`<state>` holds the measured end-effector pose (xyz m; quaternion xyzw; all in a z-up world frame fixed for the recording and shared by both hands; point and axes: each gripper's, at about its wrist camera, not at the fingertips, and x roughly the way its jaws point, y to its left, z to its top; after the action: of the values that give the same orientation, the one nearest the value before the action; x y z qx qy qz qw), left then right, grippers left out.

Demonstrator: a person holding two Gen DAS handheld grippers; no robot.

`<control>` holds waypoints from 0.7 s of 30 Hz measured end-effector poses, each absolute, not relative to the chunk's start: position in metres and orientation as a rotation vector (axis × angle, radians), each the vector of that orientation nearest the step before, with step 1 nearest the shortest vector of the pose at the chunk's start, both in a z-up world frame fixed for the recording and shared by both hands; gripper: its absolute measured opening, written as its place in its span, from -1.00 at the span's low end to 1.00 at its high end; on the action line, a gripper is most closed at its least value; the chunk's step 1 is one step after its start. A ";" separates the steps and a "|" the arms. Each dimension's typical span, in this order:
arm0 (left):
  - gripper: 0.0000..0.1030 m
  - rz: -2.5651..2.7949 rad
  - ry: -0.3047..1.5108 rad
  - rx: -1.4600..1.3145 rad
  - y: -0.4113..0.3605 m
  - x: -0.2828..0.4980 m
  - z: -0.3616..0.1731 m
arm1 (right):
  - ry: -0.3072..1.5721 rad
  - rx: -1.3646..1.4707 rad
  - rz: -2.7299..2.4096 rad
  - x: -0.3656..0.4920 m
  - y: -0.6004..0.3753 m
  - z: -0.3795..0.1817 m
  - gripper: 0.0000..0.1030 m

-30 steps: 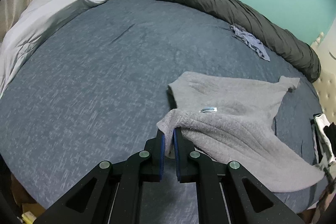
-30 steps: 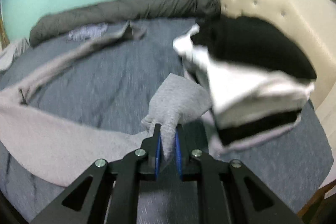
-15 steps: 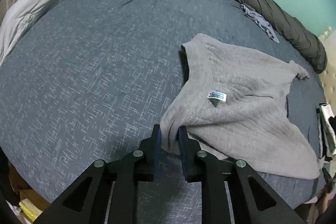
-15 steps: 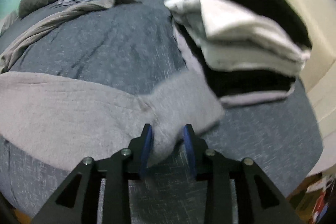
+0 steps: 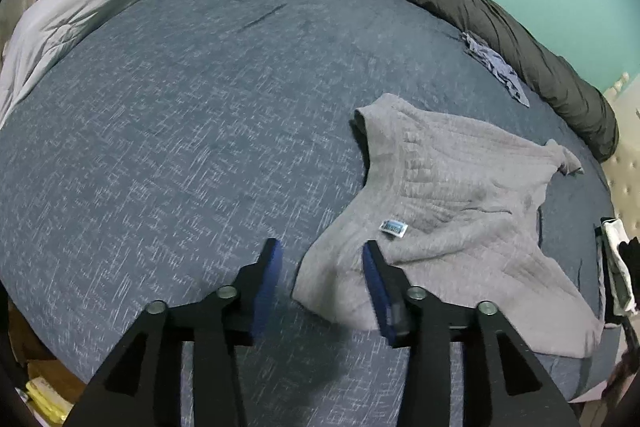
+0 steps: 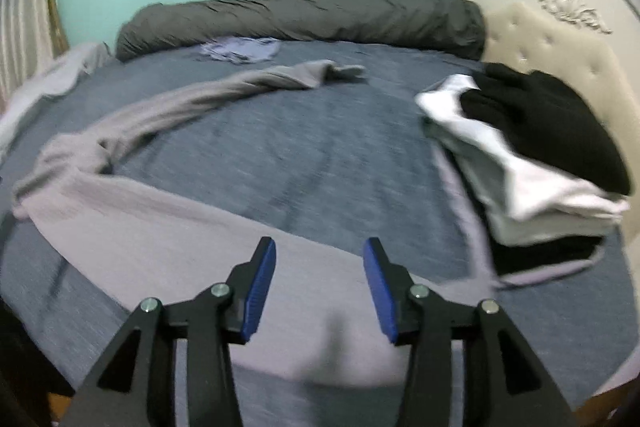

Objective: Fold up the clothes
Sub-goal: 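Open both grippers and release the hoodie onto the bed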

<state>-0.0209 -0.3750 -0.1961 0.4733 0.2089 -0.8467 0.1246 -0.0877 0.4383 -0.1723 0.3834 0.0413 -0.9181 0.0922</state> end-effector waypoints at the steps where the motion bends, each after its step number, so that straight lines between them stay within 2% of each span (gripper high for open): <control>1: -0.01 -2.473 0.603 1.382 -0.373 -0.025 -0.197 | 0.110 1.134 -2.708 -0.094 0.425 -0.171 -0.10; 6: 0.07 -2.496 0.617 1.407 -0.371 -0.060 -0.207 | -0.015 1.099 -2.590 -0.130 0.352 -0.178 -0.04; 12: 0.15 -2.506 0.643 1.431 -0.372 -0.118 -0.224 | -0.197 1.099 -2.436 -0.164 0.275 -0.217 -0.03; 16: 0.15 -2.495 0.651 1.416 -0.376 -0.153 -0.233 | -0.187 1.074 -2.368 -0.169 0.237 -0.237 -0.03; 21: 0.15 -2.446 0.682 1.399 -0.392 -0.180 -0.249 | -0.147 1.044 -2.313 -0.170 0.215 -0.256 0.07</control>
<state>-0.1798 -0.3922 -0.2492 0.4788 0.2336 -0.8376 0.1209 -0.1698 0.2147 -0.2560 0.3922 -0.0551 -0.8694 0.2955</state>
